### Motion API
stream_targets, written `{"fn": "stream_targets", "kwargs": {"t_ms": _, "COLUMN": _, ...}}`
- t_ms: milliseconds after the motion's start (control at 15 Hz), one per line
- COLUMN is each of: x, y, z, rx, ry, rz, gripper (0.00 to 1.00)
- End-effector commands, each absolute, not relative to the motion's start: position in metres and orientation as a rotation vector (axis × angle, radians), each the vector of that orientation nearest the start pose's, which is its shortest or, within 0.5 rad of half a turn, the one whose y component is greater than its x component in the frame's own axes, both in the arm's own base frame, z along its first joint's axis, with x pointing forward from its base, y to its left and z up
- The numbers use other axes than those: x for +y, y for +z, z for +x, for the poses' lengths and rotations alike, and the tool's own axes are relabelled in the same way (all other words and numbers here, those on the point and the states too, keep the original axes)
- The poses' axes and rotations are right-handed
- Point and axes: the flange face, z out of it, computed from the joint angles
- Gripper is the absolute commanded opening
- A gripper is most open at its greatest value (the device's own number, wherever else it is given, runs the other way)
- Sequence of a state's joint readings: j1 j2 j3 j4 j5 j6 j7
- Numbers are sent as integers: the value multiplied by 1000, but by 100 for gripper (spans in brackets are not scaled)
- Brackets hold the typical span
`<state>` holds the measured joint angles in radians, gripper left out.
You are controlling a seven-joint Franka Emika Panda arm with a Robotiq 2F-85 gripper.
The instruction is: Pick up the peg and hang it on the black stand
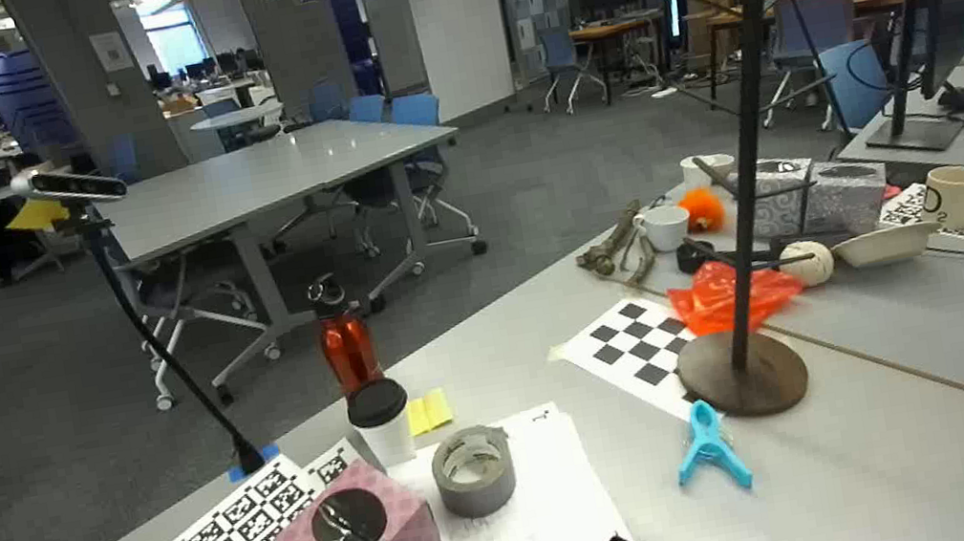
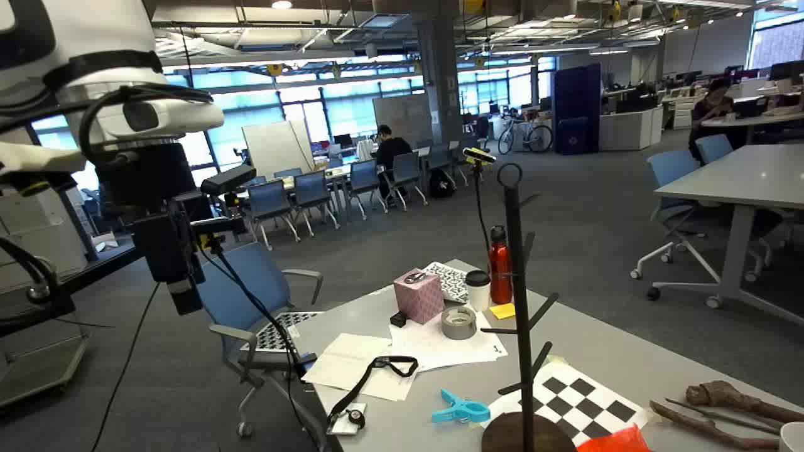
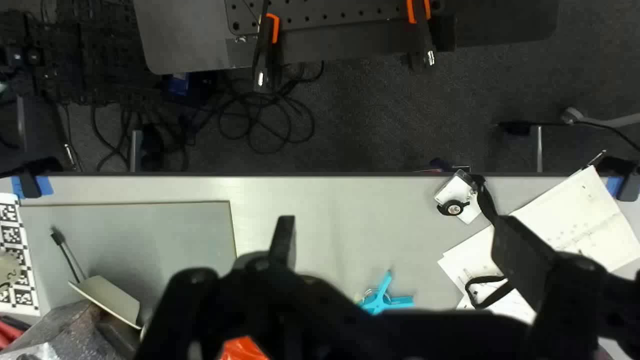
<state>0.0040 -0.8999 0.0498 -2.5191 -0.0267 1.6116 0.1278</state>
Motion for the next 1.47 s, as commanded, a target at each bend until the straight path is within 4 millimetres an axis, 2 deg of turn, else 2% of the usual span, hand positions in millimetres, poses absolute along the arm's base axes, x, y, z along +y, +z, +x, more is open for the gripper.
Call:
{"fn": "stream_targets", "kwargs": {"t_ms": 0, "x": 15, "y": 551, "z": 279, "rx": 147, "ry": 7, "rz": -3204, "gripper": 100}}
{"fn": "stream_targets", "kwargs": {"t_ms": 1133, "x": 15, "y": 551, "z": 279, "rx": 147, "ry": 7, "rz": -3204, "gripper": 100}}
{"fn": "stream_targets", "kwargs": {"t_ms": 1400, "x": 22, "y": 540, "z": 296, "rx": 141, "ry": 33, "rz": -3194, "gripper": 100}}
